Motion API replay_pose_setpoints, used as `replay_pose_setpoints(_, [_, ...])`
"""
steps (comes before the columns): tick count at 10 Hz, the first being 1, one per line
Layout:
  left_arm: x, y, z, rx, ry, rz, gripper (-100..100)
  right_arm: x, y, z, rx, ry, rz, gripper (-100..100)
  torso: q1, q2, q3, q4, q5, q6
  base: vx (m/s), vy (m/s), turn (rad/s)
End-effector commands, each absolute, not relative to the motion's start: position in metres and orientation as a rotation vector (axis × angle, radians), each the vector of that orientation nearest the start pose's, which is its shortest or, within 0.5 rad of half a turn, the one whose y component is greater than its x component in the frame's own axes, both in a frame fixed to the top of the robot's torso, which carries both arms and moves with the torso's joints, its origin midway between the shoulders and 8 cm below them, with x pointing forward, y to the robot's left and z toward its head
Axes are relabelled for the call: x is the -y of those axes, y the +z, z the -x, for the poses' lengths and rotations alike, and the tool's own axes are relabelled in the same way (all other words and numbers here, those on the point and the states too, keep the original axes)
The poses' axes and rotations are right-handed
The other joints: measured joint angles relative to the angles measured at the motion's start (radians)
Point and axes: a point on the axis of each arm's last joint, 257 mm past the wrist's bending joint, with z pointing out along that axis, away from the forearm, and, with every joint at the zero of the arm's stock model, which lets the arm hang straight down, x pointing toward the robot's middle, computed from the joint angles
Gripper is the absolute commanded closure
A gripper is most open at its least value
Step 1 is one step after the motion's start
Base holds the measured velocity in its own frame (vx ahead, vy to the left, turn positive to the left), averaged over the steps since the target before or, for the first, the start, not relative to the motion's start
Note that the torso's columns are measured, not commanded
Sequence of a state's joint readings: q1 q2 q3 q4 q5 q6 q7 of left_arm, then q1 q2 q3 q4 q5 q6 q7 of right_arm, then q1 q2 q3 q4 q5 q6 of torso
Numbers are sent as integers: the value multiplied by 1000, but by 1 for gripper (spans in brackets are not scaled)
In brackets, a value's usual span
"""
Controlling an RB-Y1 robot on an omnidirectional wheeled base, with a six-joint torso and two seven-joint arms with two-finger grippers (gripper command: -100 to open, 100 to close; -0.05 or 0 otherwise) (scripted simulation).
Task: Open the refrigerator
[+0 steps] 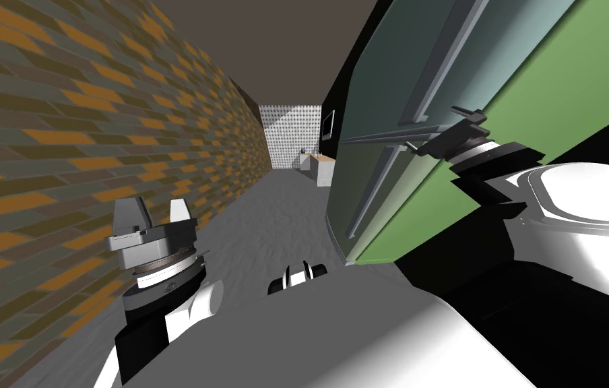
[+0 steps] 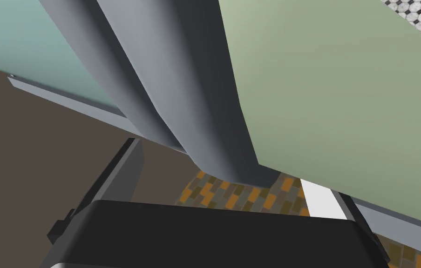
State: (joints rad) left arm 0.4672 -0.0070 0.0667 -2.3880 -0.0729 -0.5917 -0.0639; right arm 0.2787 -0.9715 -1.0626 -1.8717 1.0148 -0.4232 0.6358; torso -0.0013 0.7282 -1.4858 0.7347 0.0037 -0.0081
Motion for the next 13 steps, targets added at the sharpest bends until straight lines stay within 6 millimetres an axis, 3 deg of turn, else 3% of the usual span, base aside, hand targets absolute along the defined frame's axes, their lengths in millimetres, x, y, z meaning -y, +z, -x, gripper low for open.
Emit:
replay_pose_setpoints(1, [-275, 95, -301, -502, -1184, 403, 0, 575, 262, -345, -860, -1304, 720, -100, 1, -2, -2, 0, 1, 0, -85, 0, 166])
replay_pose_setpoints(3, [-275, 95, -301, -502, -1184, 403, 0, 588, 269, -347, -875, -1337, 708, -100, 3, -4, -3, 0, 3, 1, -83, 19, 154])
replay_pose_setpoints(4, [-275, 95, -301, -502, -1184, 403, 0, 583, 260, -348, -884, -1317, 717, -100, 3, -4, -5, 0, 4, 0, -46, 8, 10])
replay_pose_setpoints(5, [-275, 95, -301, -502, -1184, 403, 0, 570, 260, -345, -855, -1294, 724, 100, 3, -3, -2, 0, 2, 3, 61, -26, -314])
replay_pose_setpoints(8, [-275, 95, -301, -502, -1183, 403, 0, 547, 250, -340, -827, -1241, 744, 100, -2, 5, 6, 1, -5, 5, 128, -16, -207])
replay_pose_setpoints(9, [-275, 95, -301, -502, -1183, 403, 0, 551, 254, -341, -833, -1254, 740, 100, -1, 6, 7, 1, -5, 6, 41, 7, -63])
replay_pose_setpoints(10, [-275, 95, -301, -502, -1184, 403, 0, 558, 260, -338, -832, -1208, 672, -100, -1, 8, 7, 2, -4, 4, 0, 43, 45])
replay_pose_setpoints(13, [-275, 95, -301, -502, -1184, 403, 0, 574, 272, -334, -829, -1133, 557, -100, 3, 4, 3, 2, 0, 4, 3, 62, 51])
